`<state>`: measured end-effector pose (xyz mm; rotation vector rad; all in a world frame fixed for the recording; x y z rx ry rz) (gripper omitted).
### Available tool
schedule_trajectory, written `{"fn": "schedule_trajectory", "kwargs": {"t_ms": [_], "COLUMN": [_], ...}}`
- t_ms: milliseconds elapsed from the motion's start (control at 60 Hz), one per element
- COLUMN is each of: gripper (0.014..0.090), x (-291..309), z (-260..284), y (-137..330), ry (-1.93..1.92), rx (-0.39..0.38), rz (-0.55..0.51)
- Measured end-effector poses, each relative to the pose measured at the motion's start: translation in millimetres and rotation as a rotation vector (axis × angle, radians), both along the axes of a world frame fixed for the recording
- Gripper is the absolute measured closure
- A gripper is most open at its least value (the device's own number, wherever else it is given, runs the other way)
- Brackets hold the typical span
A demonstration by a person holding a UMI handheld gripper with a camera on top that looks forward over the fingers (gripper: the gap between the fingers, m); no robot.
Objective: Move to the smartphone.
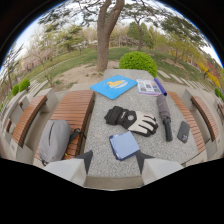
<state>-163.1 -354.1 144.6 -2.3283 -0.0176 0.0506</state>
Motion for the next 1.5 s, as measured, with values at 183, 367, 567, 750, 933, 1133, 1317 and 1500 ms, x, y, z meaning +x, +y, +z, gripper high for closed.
{"fn": "schedule_trajectory", "kwargs": {"t_ms": [183,367,567,750,933,1133,1317,1500], "gripper": [0.0198,0.0199,0.0202,0.0200,0.0200,0.0202,0.0202,0.0198], "x": [-2,23,104,196,271,327,356,373], "z": [-1,-6,-23,-43,-58,-74,-91,-108], "y": [9,-3,-30,-56,-50,-5,52,103], "ry": [0.004,0.009,-0.031,-0.083,-0.093,-0.079,-0.071,-0.060], "rx": [-0.006,-0.004,-0.035,-0.087,-0.106,-0.094,-0.054,-0.026], "rz": [0.003,0.010,-0.046,-0.099,-0.122,-0.109,-0.078,-0.073]}}
